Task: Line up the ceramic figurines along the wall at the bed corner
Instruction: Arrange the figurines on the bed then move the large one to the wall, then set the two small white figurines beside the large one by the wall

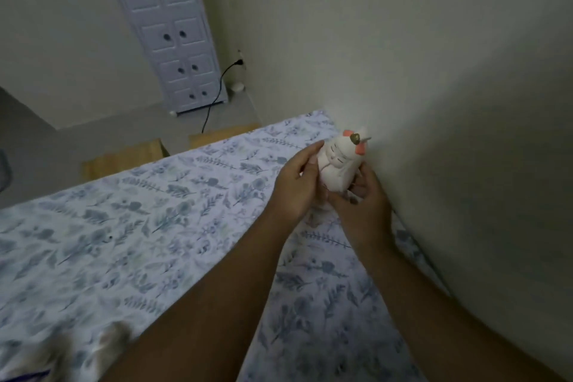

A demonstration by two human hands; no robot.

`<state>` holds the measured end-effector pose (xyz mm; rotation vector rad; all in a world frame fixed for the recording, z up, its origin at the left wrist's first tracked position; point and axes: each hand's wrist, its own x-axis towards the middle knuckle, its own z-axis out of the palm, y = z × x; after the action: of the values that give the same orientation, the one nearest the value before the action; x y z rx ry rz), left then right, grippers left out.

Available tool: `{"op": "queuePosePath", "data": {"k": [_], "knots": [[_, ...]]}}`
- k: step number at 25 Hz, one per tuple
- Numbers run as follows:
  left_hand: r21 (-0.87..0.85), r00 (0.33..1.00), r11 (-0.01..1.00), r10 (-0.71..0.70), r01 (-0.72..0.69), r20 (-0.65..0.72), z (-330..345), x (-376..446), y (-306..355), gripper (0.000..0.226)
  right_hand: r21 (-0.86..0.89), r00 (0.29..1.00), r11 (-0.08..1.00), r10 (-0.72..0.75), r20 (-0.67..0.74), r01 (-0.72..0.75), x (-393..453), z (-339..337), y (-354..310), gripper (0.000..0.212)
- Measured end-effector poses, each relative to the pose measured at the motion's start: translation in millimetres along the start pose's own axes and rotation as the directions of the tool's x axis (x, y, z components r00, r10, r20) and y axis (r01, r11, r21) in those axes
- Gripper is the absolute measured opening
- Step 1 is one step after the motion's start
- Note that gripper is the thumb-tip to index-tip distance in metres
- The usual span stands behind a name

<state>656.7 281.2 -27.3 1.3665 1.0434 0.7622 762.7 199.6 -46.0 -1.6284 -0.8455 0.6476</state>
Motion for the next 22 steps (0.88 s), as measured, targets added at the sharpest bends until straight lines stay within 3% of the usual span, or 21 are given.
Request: {"op": "queuePosePath", "data": {"k": [9,17,22], "knots": [[0.044,0.998,0.998,0.048,-0.05,0.048,34,57,-9,0.036,0.001,0.988,1.0,-0.031,-0.154,0.032,47,-4,39,0.072],[0.022,0.998,0.999,0.024,-0.025,0.056,33,48,-14,0.04,-0.008,0.994,1.0,-0.022,-0.108,0.021,43,-5,46,0.072],[0.219,0.999,0.976,0.015,-0.007,-0.036,7,-4,-6,0.044,-0.248,0.984,0.962,0.075,-0.16,-0.114,10,-6,37,0.086]]}}
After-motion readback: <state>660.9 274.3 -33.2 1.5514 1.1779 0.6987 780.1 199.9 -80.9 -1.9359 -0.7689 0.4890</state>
